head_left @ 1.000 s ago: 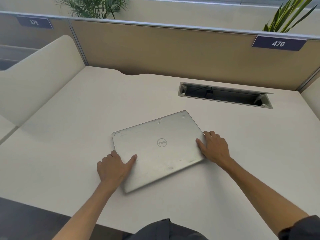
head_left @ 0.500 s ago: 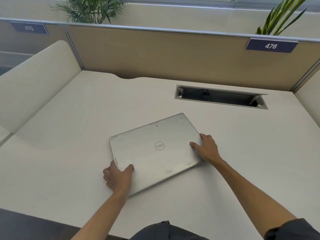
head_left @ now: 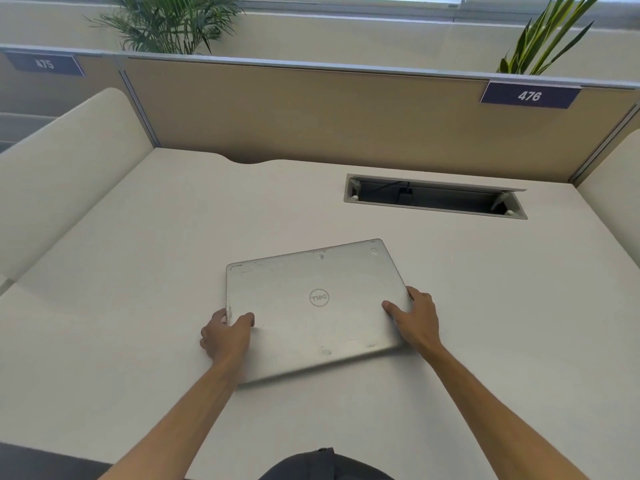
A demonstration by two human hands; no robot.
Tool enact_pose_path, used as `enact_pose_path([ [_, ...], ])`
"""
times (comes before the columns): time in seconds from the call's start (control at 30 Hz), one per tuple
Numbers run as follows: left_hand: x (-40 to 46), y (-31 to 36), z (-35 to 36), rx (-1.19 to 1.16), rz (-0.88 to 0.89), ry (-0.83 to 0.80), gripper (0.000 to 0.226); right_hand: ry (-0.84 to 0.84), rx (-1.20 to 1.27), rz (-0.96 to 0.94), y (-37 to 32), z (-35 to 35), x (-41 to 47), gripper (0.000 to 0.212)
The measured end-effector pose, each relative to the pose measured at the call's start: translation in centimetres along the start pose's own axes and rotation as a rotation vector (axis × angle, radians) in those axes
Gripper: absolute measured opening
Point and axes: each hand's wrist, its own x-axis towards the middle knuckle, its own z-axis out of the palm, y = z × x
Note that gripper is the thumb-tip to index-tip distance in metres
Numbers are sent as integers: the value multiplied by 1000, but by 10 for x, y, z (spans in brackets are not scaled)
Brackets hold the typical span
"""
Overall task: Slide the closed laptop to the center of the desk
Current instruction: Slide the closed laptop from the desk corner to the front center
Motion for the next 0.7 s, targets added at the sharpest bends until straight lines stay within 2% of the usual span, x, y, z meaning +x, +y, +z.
enact_pose_path([
  [0.07,7,6,2,-7,11,-32,54,15,17,25,2,0,-4,64],
  [0.23,17,20,10,-30,47,-99,42,65,23,73,5,-1,-13,72],
  [0.7,35,49,27,20,120,-274,50,182,47,129,11,0,-27,67],
])
